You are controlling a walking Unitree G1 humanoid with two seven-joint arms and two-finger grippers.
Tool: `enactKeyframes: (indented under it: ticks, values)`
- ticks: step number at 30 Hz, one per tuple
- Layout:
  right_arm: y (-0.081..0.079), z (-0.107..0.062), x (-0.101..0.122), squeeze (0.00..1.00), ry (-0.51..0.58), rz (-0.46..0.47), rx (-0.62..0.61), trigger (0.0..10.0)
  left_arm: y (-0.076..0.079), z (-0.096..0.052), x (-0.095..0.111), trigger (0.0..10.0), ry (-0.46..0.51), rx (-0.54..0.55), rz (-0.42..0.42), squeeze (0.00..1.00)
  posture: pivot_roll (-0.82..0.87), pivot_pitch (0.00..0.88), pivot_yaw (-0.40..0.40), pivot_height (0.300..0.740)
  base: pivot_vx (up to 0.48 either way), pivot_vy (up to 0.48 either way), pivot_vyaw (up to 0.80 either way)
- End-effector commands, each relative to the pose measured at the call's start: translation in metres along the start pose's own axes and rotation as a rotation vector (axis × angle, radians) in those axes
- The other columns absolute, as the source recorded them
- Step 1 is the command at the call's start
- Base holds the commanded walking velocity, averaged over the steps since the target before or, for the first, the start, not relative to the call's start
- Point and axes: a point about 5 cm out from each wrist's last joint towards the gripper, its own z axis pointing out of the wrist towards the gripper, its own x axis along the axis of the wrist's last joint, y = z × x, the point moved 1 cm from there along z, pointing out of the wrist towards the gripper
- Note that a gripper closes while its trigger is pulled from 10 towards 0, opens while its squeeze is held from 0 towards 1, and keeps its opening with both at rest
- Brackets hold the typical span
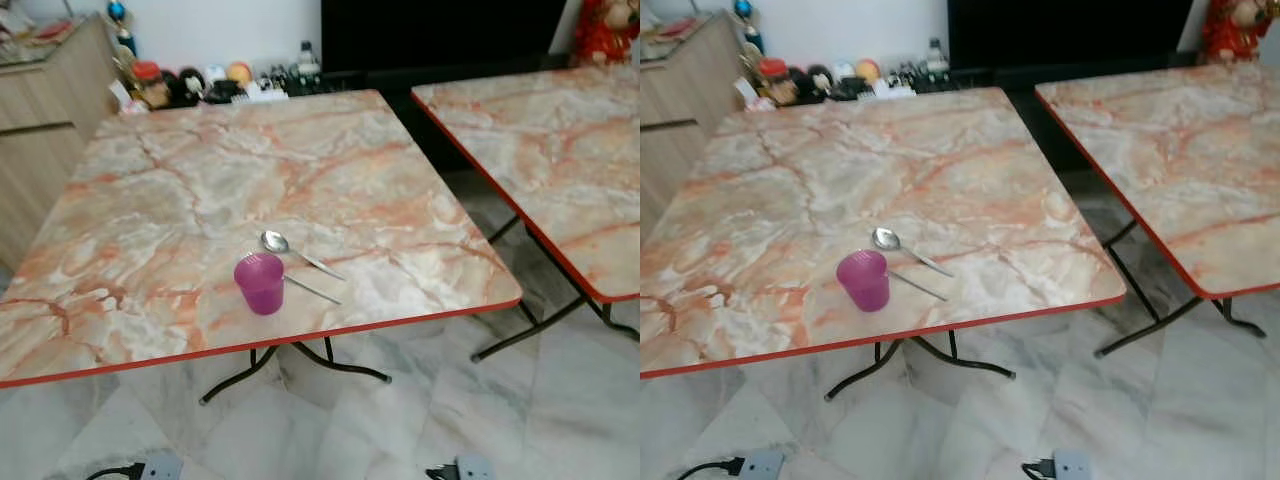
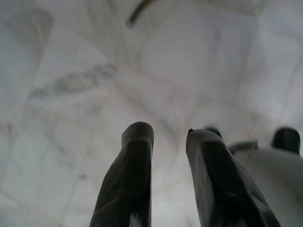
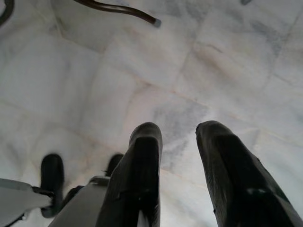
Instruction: Setting the table
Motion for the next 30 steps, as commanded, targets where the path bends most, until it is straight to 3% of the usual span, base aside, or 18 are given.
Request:
enactKeyframes:
  ticks: [1,9,18,26,28,29,30]
  values:
    - [-0.008,-0.001,-0.004,0.00,0.005,0.006,0.025,10.0,-0.004,-0.002,-0.008,10.0,-0.027,0.009,0.002,0.00,0.05,0.091,0.015,0.740,0.000,0.000,0.00]
    - [-0.012,-0.006,-0.019,0.00,-0.011,0.002,0.035,10.0,-0.015,-0.002,0.002,10.0,0.029,0.053,-0.017,0.00,0.05,0.097,0.014,0.740,0.000,0.000,0.00]
    - [-0.017,-0.007,-0.027,0.00,-0.048,0.006,0.029,10.0,-0.022,-0.007,0.017,10.0,0.196,0.032,-0.018,0.00,0.06,0.111,0.015,0.740,0.000,0.000,0.00]
    - [-0.020,-0.009,-0.035,0.00,-0.084,0.001,0.028,10.0,-0.042,-0.031,0.019,10.0,0.364,0.052,-0.011,0.00,0.08,0.123,0.007,0.740,0.000,0.000,0.00]
    - [-0.019,-0.009,-0.036,0.00,-0.091,-0.008,0.030,10.0,-0.058,-0.049,0.026,10.0,0.444,0.103,-0.014,0.00,0.10,0.123,0.003,0.740,0.000,0.000,0.00]
    - [-0.019,-0.009,-0.036,0.00,-0.091,-0.008,0.030,10.0,-0.058,-0.049,0.026,10.0,0.444,0.103,-0.014,0.00,0.10,0.123,0.003,0.740,0.000,0.000,0.00]
    - [-0.018,-0.009,-0.035,0.00,-0.092,-0.012,0.030,10.0,-0.066,-0.063,0.035,10.0,0.509,0.141,-0.019,0.00,0.10,0.124,-0.001,0.740,0.000,0.000,0.00]
